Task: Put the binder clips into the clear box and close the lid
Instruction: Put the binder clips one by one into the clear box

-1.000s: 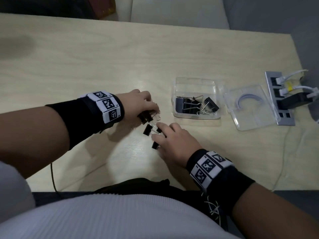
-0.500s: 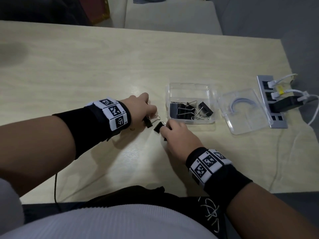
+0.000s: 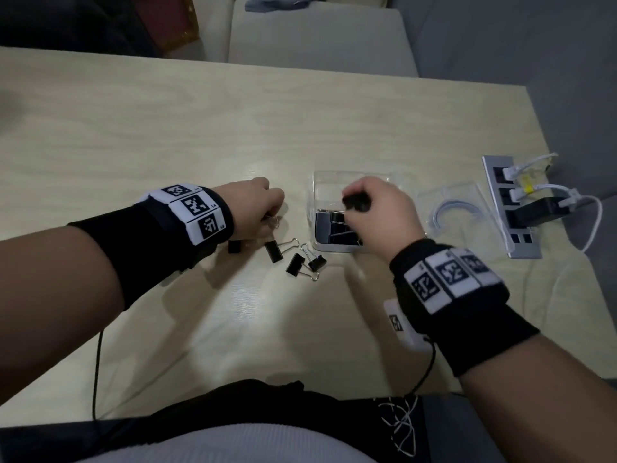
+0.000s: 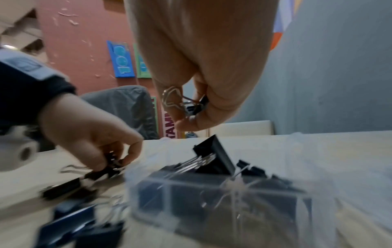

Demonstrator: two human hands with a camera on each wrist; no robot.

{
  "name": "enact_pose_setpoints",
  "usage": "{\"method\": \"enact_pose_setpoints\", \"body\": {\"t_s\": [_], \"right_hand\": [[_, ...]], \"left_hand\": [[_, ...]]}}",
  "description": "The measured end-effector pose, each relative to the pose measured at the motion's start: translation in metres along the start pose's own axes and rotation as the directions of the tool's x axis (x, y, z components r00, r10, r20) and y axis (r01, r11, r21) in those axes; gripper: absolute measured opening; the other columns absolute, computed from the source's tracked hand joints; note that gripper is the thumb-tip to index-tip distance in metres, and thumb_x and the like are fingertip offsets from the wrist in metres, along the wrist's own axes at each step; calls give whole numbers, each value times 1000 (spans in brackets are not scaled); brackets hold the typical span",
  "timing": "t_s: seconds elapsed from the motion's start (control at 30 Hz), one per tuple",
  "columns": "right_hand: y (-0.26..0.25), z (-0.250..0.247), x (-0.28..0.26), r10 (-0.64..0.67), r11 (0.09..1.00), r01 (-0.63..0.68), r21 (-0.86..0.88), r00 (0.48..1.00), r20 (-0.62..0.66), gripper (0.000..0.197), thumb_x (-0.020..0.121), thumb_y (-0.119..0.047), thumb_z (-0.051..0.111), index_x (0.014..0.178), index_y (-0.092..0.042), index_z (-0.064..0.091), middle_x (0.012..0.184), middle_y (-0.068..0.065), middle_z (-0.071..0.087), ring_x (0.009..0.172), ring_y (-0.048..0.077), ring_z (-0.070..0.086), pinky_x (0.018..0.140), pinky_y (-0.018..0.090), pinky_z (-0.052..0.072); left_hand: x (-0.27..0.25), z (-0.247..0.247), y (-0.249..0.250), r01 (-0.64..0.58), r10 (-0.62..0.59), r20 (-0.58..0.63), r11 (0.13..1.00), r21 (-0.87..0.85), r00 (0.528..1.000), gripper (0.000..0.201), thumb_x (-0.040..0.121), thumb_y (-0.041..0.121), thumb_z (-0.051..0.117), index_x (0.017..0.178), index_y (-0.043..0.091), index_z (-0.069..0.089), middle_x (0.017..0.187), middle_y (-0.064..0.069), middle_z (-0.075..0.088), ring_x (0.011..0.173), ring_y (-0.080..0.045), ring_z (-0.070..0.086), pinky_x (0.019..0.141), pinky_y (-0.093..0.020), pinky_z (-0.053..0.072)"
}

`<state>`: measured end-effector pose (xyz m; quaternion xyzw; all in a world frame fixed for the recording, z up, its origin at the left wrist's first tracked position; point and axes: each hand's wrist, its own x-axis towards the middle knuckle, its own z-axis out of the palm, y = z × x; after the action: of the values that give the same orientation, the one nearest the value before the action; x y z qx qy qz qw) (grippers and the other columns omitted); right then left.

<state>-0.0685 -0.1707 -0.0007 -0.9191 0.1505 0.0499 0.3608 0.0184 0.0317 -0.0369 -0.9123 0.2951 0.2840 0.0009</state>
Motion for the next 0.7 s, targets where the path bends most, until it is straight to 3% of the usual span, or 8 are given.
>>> {"method": "enact_pose_setpoints", "body": {"t_s": [0.1,0.23,0.33,0.4,0.47,0.53,0.6,0.7], "right_hand": [[3,-10,26,73,997,-73,-12,996,-52,41,84,-14,63,125,-20,56,122,1,58,97,14,55,84,23,44],[3,-14,41,89,996,-86,-33,990,107,64,89,-30,61,145,-19,32,147,6,41,126,21,48,101,32,40],[-2,-9,32,0,983,12,-181,998,66,46,91,-30,56,135,-20,46,140,7,42,120,23,51,93,28,37],[-9,1,21,-54,961,72,-268,996,77,35,89,-38,55,121,-21,58,129,5,49,114,23,52,93,32,40],[-14,18,10,-70,878,139,-458,984,164,43,87,-52,51,116,-22,61,121,3,54,113,23,50,96,43,38],[-15,35,1,-88,753,206,-625,973,215,48,86,-59,48,113,-21,60,114,1,56,113,23,48,95,46,32],[-13,44,-4,-153,701,249,-668,968,201,39,88,-49,49,111,-20,60,113,0,58,113,22,47,96,46,29],[-6,43,-9,-204,707,303,-639,953,226,25,87,-30,51,108,-20,60,111,0,59,114,22,48,102,46,24]], "left_hand": [[5,-9,1,8,-8,9,1000,-10,1000,32,79,39,68,100,19,55,103,-2,50,86,-24,56,71,-35,49],[10,-11,3,7,-7,26,1000,4,1000,39,70,38,78,96,19,56,97,-2,52,85,-23,56,69,-35,48],[13,-10,3,10,-10,-11,1000,5,1000,39,69,40,80,92,19,56,93,-2,54,82,-23,55,67,-34,47],[14,-10,2,13,-13,-38,1000,2,999,35,71,38,77,93,19,57,93,-2,55,82,-23,54,68,-34,48],[14,-11,2,21,-21,-61,1000,0,998,33,74,36,74,95,18,57,93,-3,56,84,-24,55,69,-34,47],[14,-12,2,24,-24,-86,1000,-3,996,28,76,33,71,96,17,58,94,-4,58,83,-24,54,69,-33,46],[14,-13,0,24,-25,-105,1000,-10,994,24,77,30,70,94,17,58,94,-5,59,82,-23,53,69,-32,46],[12,-14,-4,33,-37,-136,999,-30,990,20,77,28,69,89,18,57,92,-5,61,79,-22,51,70,-34,48]]}}
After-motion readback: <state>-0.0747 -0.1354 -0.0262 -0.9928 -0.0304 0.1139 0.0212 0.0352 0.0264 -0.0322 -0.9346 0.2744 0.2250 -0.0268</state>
